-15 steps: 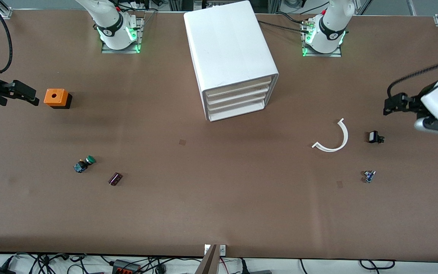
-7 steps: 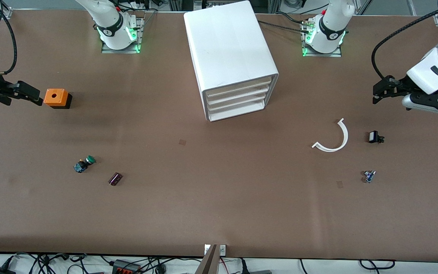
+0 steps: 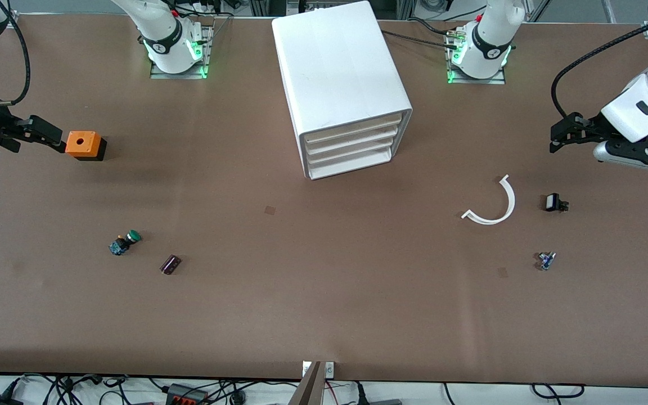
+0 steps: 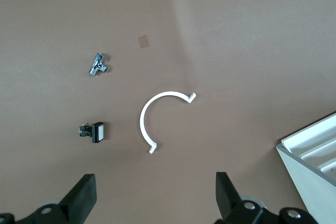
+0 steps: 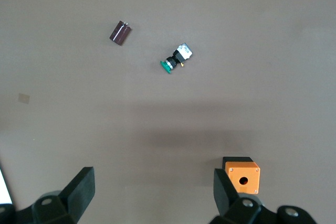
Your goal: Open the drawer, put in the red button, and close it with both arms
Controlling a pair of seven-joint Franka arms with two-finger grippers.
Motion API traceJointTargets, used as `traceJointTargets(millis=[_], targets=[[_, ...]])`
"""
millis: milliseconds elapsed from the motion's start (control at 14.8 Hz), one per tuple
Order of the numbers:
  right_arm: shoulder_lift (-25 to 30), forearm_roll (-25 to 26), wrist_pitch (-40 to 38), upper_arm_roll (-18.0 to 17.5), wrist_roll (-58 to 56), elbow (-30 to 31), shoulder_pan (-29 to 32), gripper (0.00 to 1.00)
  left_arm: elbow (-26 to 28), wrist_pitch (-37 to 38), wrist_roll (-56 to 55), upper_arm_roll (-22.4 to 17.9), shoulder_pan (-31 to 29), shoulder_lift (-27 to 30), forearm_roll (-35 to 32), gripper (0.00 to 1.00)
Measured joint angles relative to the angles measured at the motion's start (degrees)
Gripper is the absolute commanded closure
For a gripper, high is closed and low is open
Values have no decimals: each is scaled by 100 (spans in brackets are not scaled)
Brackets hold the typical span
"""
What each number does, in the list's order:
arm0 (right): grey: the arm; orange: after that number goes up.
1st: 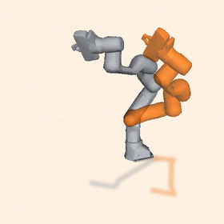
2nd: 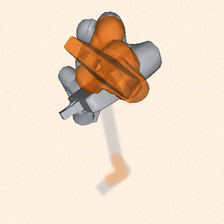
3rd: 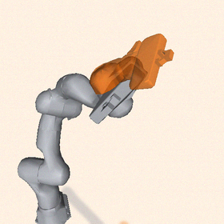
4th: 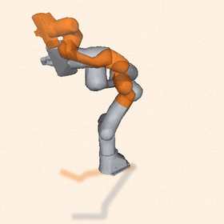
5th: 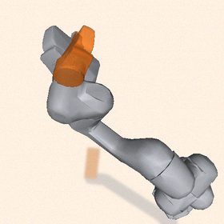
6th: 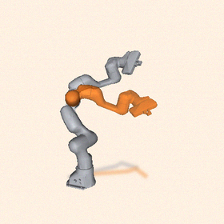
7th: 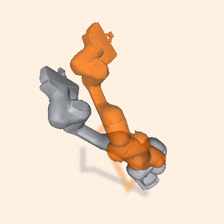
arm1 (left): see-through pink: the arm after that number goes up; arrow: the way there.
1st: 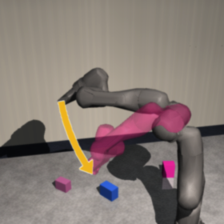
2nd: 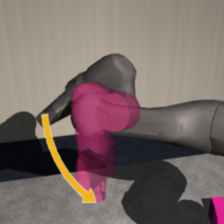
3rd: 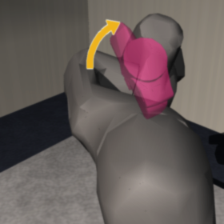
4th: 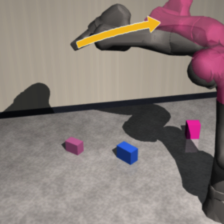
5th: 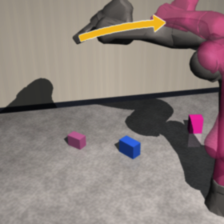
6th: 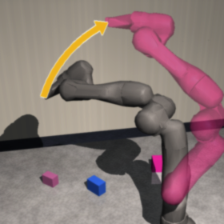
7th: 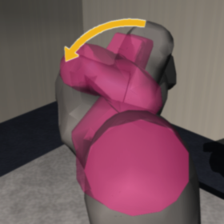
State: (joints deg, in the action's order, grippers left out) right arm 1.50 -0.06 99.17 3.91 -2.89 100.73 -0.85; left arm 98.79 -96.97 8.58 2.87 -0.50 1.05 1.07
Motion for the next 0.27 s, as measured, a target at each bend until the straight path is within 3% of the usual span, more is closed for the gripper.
traceJointTargets(millis=[271], targets=[[0, 34, 2, 0, 0, 0, -4, 0, -2, 86, 0, 1, 0, 0, 0, 0]])
